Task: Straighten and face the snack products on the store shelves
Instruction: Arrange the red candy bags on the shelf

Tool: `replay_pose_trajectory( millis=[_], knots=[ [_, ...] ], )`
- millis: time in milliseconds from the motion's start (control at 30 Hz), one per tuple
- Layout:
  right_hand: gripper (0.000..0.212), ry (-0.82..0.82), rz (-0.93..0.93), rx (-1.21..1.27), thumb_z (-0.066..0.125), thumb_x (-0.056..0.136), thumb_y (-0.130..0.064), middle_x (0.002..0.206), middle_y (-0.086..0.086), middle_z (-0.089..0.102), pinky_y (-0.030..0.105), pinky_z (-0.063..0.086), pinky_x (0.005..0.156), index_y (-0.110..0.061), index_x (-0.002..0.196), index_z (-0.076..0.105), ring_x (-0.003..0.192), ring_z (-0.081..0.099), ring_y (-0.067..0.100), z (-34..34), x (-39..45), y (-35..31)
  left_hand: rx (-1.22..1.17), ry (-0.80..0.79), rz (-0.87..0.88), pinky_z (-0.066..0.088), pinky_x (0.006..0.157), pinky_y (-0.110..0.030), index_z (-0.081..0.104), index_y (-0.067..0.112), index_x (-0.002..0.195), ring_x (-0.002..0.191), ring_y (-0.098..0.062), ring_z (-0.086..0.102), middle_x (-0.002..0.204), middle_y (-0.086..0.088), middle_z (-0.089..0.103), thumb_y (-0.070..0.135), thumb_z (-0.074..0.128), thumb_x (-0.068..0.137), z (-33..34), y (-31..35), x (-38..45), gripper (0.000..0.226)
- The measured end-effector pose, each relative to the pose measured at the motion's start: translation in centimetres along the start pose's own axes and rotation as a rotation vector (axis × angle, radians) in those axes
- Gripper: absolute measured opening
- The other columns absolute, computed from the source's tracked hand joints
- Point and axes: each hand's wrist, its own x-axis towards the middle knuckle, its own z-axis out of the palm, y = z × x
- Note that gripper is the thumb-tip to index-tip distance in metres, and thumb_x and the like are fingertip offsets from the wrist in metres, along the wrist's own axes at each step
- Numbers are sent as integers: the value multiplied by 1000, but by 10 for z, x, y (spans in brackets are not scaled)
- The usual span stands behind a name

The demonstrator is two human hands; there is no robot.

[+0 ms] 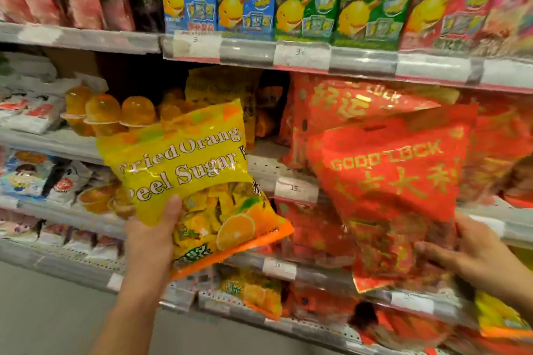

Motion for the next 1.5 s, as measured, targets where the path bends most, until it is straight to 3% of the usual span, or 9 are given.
replay_pose_trajectory(
  millis=[100,267,367,567,667,800,967,1167,1500],
  knots=[
    [49,-1,20,70,86,67,-63,96,-26,73,17,52,74,-53,108,60,88,67,-4,-6,3,21,53,-6,122,55,98,-47,73,40,97,99,-12,71,97,20,75,64,77,73,33,33,37,35],
    [43,-28,-17,91,86,71,-39,92,-24,72,15,48,71,-51,105,63,85,66,-5,-12,15,26,217,-175,215,53,83,-18,66,25,121,90,6,68,102,18,70,40,71,92,76,65,92,33],
    [46,-35,-48,117,85,72,-43,101,-22,74,18,50,76,-41,113,65,91,68,-3,-14,21,36,328,-210,211,52,100,-37,68,25,121,101,-8,70,111,8,73,47,70,92,92,65,116,37],
    [40,-100,-78,188,86,72,-28,92,-26,73,8,46,67,-39,105,67,84,68,-6,-19,26,38,595,-290,203,48,103,-56,74,35,107,107,-25,70,108,7,76,77,70,74,114,59,168,53],
    [41,-93,-85,223,86,72,-27,94,-26,73,7,47,68,-43,105,67,86,68,-6,-20,28,39,734,-206,180,47,96,-44,68,10,119,113,-36,64,115,-10,71,58,67,90,126,57,165,56],
    [47,-83,-104,241,86,73,-32,102,-25,73,12,49,74,-54,107,63,94,69,-3,-18,28,36,984,36,201,38,107,-53,37,-1,146,131,-45,45,143,-25,46,44,78,85,125,45,148,86],
    [53,-80,-70,238,86,74,-38,116,-22,71,16,50,85,-52,117,60,106,67,-2,-18,28,43,1082,-33,599,35,111,-53,41,8,147,139,-40,37,152,-19,40,36,68,92,129,14,112,67],
    [48,-73,-43,246,86,74,-38,113,-21,73,29,51,84,-48,115,63,103,68,-1,-14,24,37,1267,-160,532,30,117,-52,51,10,142,141,-42,35,146,-23,48,50,61,95,135,-7,115,63],
    [52,-56,21,294,88,75,-45,107,-13,74,25,52,81,-33,119,64,98,70,4,-6,19,27,1241,-270,467,54,89,-50,62,19,135,111,-40,58,123,-16,61,22,65,94,116,11,150,41]
  ],
)
